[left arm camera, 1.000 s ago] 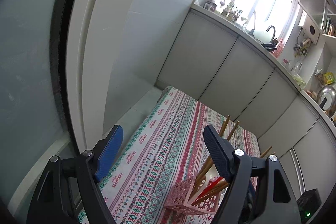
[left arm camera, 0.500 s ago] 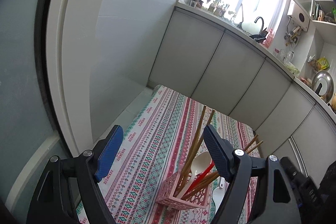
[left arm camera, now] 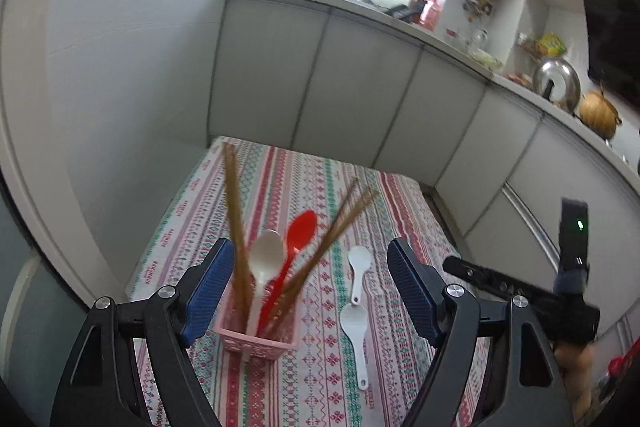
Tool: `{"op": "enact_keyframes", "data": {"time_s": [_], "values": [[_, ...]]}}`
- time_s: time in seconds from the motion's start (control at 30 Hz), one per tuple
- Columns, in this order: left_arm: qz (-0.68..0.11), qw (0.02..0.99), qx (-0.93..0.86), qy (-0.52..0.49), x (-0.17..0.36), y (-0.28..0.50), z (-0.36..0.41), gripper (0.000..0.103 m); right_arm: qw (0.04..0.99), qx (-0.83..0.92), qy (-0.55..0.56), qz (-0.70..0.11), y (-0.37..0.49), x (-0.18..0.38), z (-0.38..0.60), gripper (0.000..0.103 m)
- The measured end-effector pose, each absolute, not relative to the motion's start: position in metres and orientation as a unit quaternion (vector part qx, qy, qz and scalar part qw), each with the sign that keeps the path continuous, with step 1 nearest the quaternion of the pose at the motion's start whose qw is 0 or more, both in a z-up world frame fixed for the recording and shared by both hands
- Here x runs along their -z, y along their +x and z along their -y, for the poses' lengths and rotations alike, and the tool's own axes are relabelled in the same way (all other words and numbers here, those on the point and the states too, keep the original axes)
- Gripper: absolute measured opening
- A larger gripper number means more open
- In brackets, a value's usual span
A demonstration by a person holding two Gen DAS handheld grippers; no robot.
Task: Organize utensils
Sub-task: 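Move the left tool to the white rice paddle and grasp its handle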
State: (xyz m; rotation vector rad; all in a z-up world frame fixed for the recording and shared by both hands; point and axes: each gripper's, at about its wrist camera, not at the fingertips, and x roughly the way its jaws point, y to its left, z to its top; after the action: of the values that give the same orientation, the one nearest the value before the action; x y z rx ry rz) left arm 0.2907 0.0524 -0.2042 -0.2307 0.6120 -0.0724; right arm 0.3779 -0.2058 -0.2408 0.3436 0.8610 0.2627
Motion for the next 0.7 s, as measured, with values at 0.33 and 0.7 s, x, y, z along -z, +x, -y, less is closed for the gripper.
{"op": "enact_keyframes", "data": {"time_s": [0.33,0.7], "values": [[-0.430,0.901,0.048,0.019,0.280,0.327,0.079,0.081,0.841,-0.030,0.256,-0.476,0.391,0.277,0.305,0.047],[-0.546,0.837,-0.016,-0.032,0.381,0.417,0.070,0.081,0.839,-0.041,0.257,-0.478,0.384,0.269,0.319,0.047]]}}
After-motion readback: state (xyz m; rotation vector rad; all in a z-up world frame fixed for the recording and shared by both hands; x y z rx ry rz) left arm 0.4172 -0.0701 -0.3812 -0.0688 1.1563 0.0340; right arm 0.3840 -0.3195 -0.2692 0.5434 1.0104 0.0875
